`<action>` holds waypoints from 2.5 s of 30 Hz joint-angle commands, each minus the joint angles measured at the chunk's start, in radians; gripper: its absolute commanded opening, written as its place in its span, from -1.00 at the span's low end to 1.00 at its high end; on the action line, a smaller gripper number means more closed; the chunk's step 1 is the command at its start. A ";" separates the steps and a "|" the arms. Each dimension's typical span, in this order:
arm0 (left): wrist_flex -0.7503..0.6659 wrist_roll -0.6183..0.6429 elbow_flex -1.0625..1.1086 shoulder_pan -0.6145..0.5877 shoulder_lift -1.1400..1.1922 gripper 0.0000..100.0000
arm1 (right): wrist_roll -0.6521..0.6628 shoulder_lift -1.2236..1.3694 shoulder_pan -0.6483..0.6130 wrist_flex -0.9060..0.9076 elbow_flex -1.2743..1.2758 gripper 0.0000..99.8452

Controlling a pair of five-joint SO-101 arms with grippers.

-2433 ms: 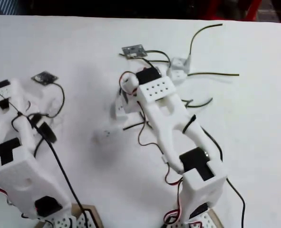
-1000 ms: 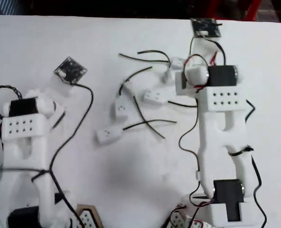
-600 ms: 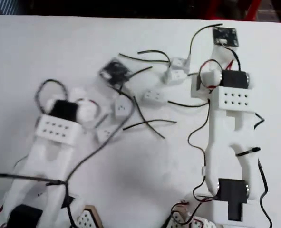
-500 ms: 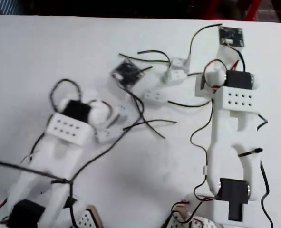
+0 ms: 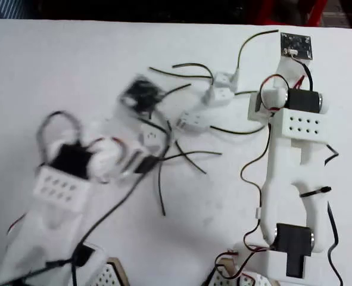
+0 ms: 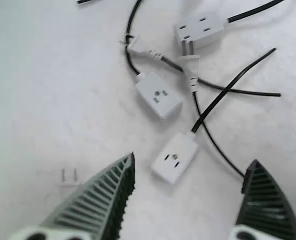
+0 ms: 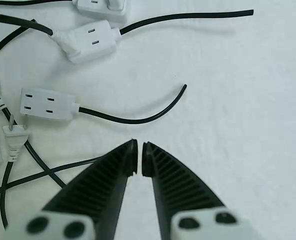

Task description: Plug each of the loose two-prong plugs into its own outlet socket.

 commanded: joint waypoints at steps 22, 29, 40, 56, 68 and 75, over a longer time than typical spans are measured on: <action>-0.153 -0.600 -0.104 -0.699 0.610 -0.34 | 0.006 -0.044 -0.044 -0.018 0.028 -0.96; -0.147 -0.600 -0.284 -0.700 0.872 -0.34 | 0.009 -0.044 -0.062 -0.016 0.029 -0.96; -0.138 -0.600 -0.387 -0.634 1.130 -0.75 | 0.009 -0.044 -0.062 -0.016 0.029 -0.96; -0.002 -0.488 -0.385 -0.572 0.881 -0.96 | 0.009 -0.044 -0.061 -0.016 0.029 -0.96; 0.080 -0.318 -0.388 -0.387 0.644 -0.96 | 0.009 -0.044 -0.056 -0.016 0.029 -0.96; 0.063 -0.140 -0.396 -0.128 0.550 -0.96 | 0.009 -0.053 -0.038 -0.016 0.028 -0.96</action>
